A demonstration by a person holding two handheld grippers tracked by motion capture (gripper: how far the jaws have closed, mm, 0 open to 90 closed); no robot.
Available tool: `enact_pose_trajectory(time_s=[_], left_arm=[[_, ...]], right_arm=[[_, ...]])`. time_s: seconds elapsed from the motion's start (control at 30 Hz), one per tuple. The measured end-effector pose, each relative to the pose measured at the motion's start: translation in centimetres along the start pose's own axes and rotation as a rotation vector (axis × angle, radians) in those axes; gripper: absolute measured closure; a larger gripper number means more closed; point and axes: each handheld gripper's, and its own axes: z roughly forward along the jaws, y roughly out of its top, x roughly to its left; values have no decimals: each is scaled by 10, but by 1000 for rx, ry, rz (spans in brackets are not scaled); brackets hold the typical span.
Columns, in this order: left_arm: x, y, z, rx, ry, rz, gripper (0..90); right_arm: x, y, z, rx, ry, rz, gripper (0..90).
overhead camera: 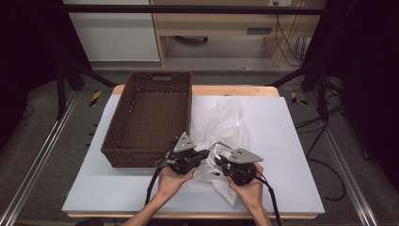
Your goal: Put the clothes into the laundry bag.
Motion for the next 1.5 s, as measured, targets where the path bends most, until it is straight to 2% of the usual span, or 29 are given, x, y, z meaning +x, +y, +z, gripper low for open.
enact_pose_trajectory(time_s=[0.07,0.13,0.17,0.2,0.3,0.4,0.5,0.57,0.63,0.77,0.83,0.9,1.0,1.1,1.13,1.23,1.27,1.33,1.4,1.43,1.5], left_arm=[[-4,1,-2,-7,-9,9,891],[-5,1,-3,-4,-13,17,890],[-6,0,-3,2,-10,20,890],[-5,-2,-1,11,-8,20,890],[-3,-8,8,40,-2,11,890],[2,-12,13,54,13,3,890],[5,-13,15,55,7,-13,889],[4,-13,16,53,1,-12,889],[1,-13,18,56,13,4,889],[5,-13,17,47,28,-5,889],[9,-12,15,34,25,-24,889],[11,-11,13,26,34,-26,890],[11,-9,10,16,38,-22,890],[10,-8,9,13,36,-21,890],[10,-8,9,14,35,-20,890],[10,-9,10,18,34,-17,890],[10,-9,10,19,33,-17,890],[9,-9,9,19,32,-18,890],[9,-8,8,18,29,-18,890],[8,-8,8,17,26,-18,890],[6,-8,7,15,22,-13,890]], right_arm=[[-3,3,14,38,-50,5,832],[-11,5,25,54,-131,33,833],[-16,6,30,60,-160,73,833],[-21,6,33,56,-172,109,833],[-24,7,34,52,-199,118,828],[-23,8,19,32,-156,114,800],[-17,9,-7,21,-73,90,738],[-10,7,-20,20,-26,68,660],[-3,4,-28,24,-3,44,573],[6,1,-27,40,6,26,477],[7,1,-25,37,8,34,454],[9,-1,-21,47,16,38,424],[15,-1,-21,61,-1,7,405],[15,-2,-26,68,28,25,380],[15,-4,-25,88,35,25,376],[14,-12,-11,160,16,19,420],[12,-15,-6,184,4,12,465],[10,-17,2,211,-46,2,617],[3,-18,5,211,-60,41,804],[1,-17,6,210,-63,70,846],[-1,-14,6,191,-95,93,857]])
